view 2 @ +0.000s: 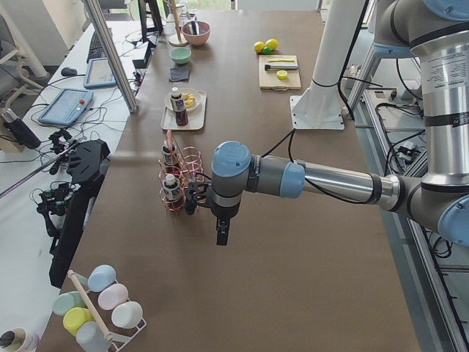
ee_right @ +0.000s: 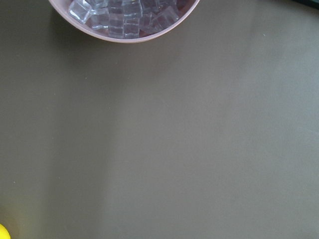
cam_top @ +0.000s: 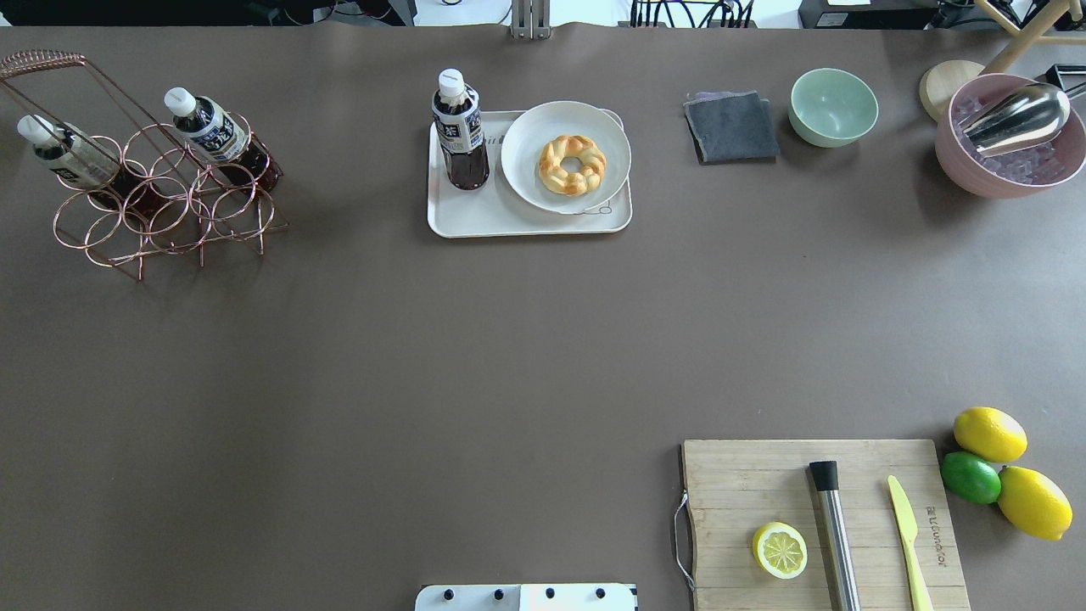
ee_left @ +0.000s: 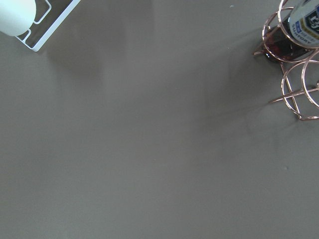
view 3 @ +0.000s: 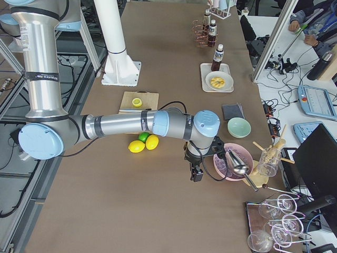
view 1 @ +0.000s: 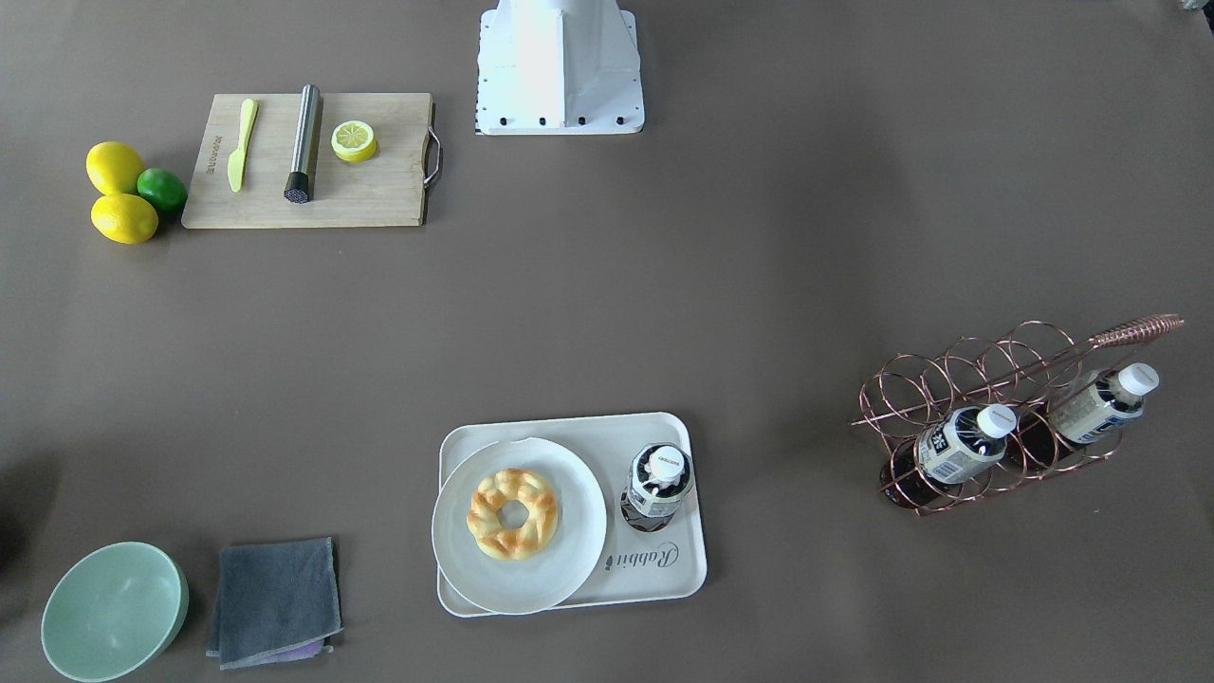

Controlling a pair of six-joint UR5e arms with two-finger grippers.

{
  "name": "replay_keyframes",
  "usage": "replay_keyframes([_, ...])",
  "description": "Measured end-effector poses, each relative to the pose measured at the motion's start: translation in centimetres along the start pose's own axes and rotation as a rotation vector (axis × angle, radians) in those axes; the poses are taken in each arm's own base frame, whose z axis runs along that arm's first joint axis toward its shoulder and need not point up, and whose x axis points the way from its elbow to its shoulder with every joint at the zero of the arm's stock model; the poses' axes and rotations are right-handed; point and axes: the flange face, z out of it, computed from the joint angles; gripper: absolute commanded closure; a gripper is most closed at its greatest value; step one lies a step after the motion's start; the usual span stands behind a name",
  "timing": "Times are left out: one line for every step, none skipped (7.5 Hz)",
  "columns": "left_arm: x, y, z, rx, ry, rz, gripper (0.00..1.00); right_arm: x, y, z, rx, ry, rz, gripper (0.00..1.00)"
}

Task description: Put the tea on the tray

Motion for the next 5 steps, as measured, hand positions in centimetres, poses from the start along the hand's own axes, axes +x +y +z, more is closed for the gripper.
replay_keyframes([-0.5, 0.1, -0.3, 0.006, -0.001, -0.012, 0.03, -0.1, 0.0, -0.1, 0.002, 0.002, -0.002, 0.0])
replay_keyframes([-0.7, 0.1, -0.5, 0.011, -0.001, -0.017, 0.03, -0.1, 0.0, -0.1, 0.002, 0.003, -0.002, 0.0])
replay_keyframes([-0.7, 0.2, -0.7, 0.016, -0.001, -0.017, 0.03, 0.0, 0.1, -0.1, 0.002, 0.004, -0.002, 0.0])
replay_keyframes([-0.9, 0.2, -1.2, 0.027, -0.002, -0.022, 0.03, 0.0, 0.1, -0.1, 0.001, 0.004, -0.003, 0.0])
replay_keyframes([-1.2, 0.2, -1.5, 0.035, -0.003, -0.029, 0.03, 0.0, 0.3, 0.0, -0.001, 0.003, -0.001, 0.0])
